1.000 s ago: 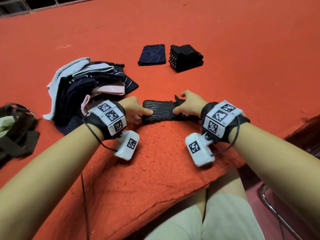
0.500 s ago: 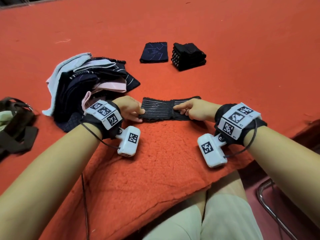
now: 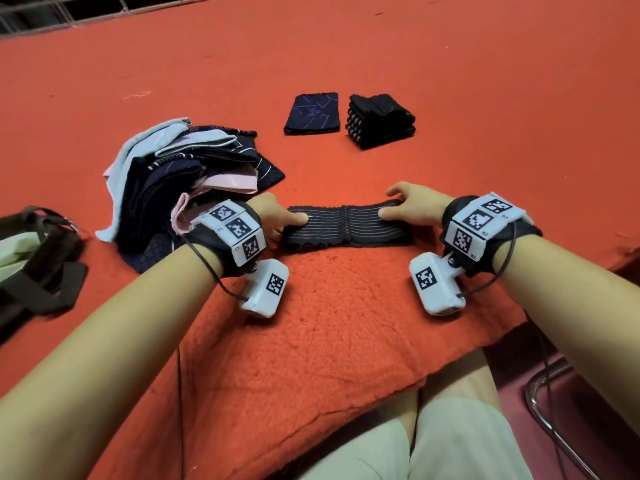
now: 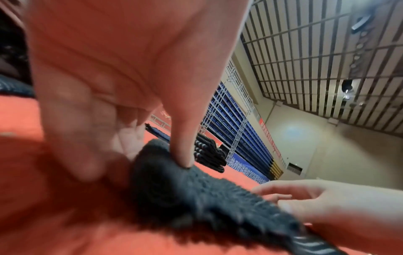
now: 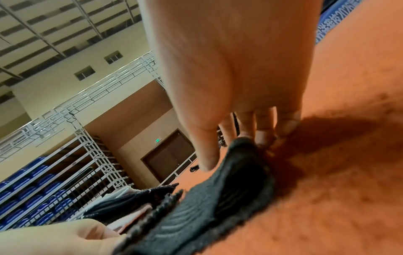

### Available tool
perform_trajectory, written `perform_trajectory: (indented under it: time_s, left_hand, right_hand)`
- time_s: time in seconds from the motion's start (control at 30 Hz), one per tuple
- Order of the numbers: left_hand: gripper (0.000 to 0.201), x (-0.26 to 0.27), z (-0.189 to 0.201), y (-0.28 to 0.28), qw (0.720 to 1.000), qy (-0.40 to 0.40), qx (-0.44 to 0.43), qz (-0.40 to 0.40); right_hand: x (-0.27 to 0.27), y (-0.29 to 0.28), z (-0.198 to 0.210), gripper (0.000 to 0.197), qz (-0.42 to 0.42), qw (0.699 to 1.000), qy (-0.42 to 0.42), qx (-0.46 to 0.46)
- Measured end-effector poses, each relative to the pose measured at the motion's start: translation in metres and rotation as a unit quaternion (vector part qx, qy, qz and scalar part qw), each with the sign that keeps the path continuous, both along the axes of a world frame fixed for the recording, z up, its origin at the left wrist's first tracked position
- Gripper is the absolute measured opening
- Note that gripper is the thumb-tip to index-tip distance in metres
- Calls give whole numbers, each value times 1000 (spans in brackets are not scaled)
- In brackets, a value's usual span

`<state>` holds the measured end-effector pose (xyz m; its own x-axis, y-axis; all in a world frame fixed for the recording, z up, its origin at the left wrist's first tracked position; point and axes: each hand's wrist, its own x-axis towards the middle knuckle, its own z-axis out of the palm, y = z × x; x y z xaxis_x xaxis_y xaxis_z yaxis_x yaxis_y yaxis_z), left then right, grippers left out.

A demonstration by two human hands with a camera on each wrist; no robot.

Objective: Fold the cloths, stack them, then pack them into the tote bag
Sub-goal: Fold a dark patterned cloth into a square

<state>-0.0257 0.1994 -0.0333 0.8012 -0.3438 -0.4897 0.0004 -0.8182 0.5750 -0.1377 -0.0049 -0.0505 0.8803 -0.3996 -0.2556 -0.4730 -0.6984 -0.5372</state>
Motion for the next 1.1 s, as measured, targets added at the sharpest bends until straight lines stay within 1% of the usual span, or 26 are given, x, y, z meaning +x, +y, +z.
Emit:
perform_trajectory:
  time_s: [0.13,0.27,0.37,0.43,0.47,0.5,0.53,0.57,0.6,0.63,0.67,0.7,0.73,0.8,0.87,0.9,0.97,1.0,1.03,1.1]
  left_hand:
    - [16,11,-10,4,999,26,-19,21]
    - [5,19,-16,7,998,33,-44,28]
    - [15,20,-17,9,999,21,-38,11]
    - [15,17,-14,8,1000,0,-8,-9]
    - [17,15,-11,8,1000,-14,9,-21]
    - [22,13,-8,7,998,-47,30,-43]
    - [30,12,-6,5,989,-109,57,-80]
    - [41,11,-3,3,972,-185,77,-123]
    - [49,7,0,0,951,-246,76,-171]
    - [54,1,3,-4,933,-273,64,-225]
    - [58,-7,4,-9,917,-272,64,-284]
    - [63,-13,3,-14,904,-250,87,-335]
    - [68,-18,0,-18,894,-220,130,-367]
    - [71,-23,-10,-20,879,-164,216,-392]
    - [69,-24,-17,-17,871,-145,247,-400]
    - [69,-22,-19,-16,871,-140,247,-401]
    - [70,-20,-21,-14,875,-128,243,-399]
    - [70,-19,-21,-14,876,-122,244,-398]
    - [70,-19,-20,-15,877,-115,245,-396]
    - [68,-18,-17,-15,892,-96,218,-384]
  right_hand:
    - [4,-1,-6,64,12,999,29,-39]
    - [3,-2,-8,69,4,999,34,-35]
    - [1,-1,-8,72,-21,999,16,-33]
    - [1,0,-6,68,-19,999,6,-33]
    - [1,2,-5,65,-13,999,1,-31]
    - [1,3,-4,62,-4,1000,-6,-29]
    - [0,6,-3,61,9,999,-14,-31]
    - [0,8,-2,59,27,999,-20,-37]
    - [-1,11,-1,57,53,997,-19,-44]
    - [0,14,-1,56,85,995,-9,-54]
    - [1,18,-1,56,117,991,10,-68]
    - [2,21,-2,58,147,985,37,-86]
    - [4,24,-2,60,171,977,65,-105]
    - [6,26,-3,64,191,967,105,-129]
    - [4,26,-2,67,172,973,104,-117]
    - [2,25,-2,68,143,980,90,-107]
    - [-3,22,1,67,30,995,37,-88]
    - [-5,20,2,63,-33,996,15,-77]
    - [-8,19,4,55,-77,995,1,-58]
    - [-10,19,5,28,-112,994,1,21]
